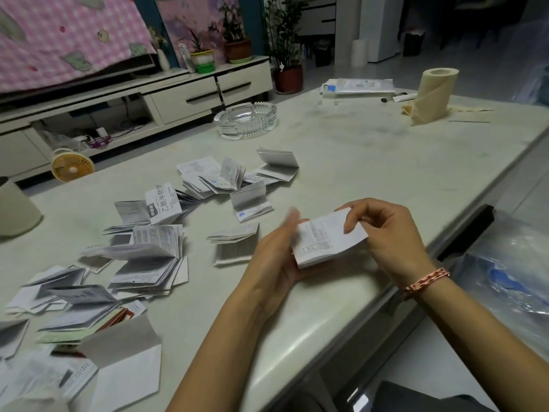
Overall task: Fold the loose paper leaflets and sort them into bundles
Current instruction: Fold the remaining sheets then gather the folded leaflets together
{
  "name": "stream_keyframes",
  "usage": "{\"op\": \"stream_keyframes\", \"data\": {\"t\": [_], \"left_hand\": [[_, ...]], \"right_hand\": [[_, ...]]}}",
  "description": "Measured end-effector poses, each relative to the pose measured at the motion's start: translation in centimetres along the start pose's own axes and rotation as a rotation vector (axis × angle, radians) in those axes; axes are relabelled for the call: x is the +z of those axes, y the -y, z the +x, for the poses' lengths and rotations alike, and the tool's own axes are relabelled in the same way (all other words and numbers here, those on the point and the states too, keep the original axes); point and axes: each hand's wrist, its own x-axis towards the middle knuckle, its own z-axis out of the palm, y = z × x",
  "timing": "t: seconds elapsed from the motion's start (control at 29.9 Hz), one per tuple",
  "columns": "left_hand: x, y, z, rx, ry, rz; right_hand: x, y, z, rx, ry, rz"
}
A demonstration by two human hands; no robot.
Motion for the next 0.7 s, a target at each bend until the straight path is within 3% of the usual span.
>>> {"op": "stream_keyframes", "data": {"t": [0.13,0.23,0.3,0.57,0.7], "left_hand": [[0.0,0.7,-0.1,0.083,-0.041,0.108],[-0.3,0.7,0.2,0.115,-0.093,0.134],[-0.1,0.7,0.3,0.138,-0.126,0.171],[0.2,0.9,0.1,0.173,-0.073,0.179],[0.1,0.8,0.0,0.185,-0.033,0.217]], "right_hand": [[0.1,0.0,-0.4,-0.017,-0.014,-0.113],[0.1,0.5,-0.3,0.137,-0.075,0.166],[0.3,0.7,-0.3,0.206,-0.047,0.224],[0.9,0.1,-0.7,0.027,-0.016,-0.090],[0.8,-0.3,-0.9,0.195,-0.092,0.129]]}}
